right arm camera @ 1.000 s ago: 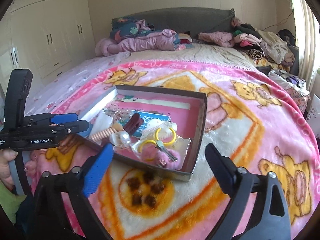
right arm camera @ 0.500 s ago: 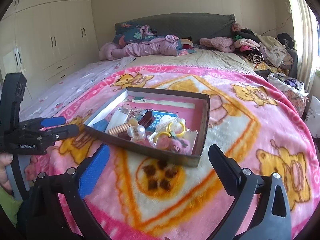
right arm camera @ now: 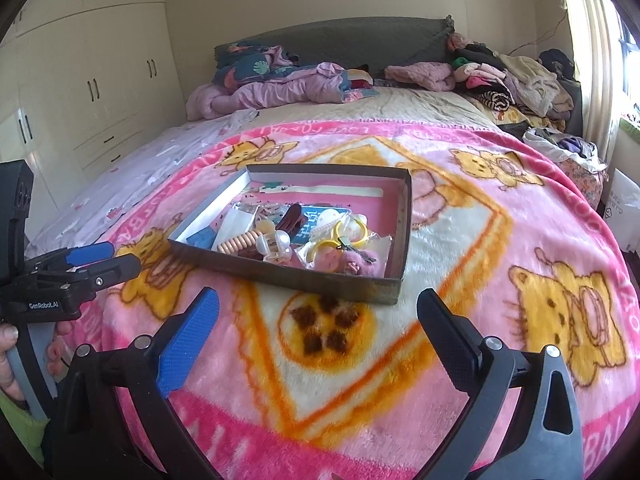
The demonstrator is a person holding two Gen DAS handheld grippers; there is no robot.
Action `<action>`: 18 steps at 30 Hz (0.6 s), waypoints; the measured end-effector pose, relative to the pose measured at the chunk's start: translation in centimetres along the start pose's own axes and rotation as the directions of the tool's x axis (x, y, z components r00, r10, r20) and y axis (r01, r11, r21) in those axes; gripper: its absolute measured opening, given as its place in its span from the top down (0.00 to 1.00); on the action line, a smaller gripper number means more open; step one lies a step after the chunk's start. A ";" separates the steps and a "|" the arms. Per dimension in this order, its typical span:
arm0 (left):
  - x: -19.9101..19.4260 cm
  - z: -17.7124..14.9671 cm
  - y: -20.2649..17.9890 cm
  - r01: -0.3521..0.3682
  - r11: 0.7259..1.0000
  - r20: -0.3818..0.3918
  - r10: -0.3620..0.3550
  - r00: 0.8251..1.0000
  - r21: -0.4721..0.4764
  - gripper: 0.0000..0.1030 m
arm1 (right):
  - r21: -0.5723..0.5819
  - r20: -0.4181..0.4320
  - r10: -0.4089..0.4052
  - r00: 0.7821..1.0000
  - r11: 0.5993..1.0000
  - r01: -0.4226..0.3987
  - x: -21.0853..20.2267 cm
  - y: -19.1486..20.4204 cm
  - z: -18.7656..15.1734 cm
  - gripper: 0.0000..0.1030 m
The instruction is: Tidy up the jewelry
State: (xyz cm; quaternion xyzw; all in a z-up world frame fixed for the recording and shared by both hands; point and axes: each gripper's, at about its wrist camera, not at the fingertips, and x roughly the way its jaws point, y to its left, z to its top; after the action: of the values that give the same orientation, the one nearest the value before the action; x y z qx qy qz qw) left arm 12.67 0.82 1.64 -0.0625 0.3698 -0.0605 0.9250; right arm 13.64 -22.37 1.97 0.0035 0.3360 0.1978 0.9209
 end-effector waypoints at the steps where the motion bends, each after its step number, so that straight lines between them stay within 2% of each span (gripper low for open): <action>1: -0.1 -0.1 0.0 -0.001 1.000 0.001 0.001 1.000 0.002 0.11 | 0.001 -0.002 0.000 1.000 1.000 0.000 0.0 0.1 0.0 0.06; 18: -0.3 -0.3 -0.3 0.000 1.000 0.004 0.000 1.000 0.008 0.11 | -0.013 -0.014 0.003 1.000 1.000 -0.003 0.0 0.8 -0.4 0.06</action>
State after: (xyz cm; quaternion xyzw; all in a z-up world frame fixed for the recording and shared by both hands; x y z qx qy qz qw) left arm 12.20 0.57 1.68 -0.0587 0.3676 -0.0619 0.9261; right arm 13.12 -21.69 1.71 -0.0035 0.3412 0.2015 0.9181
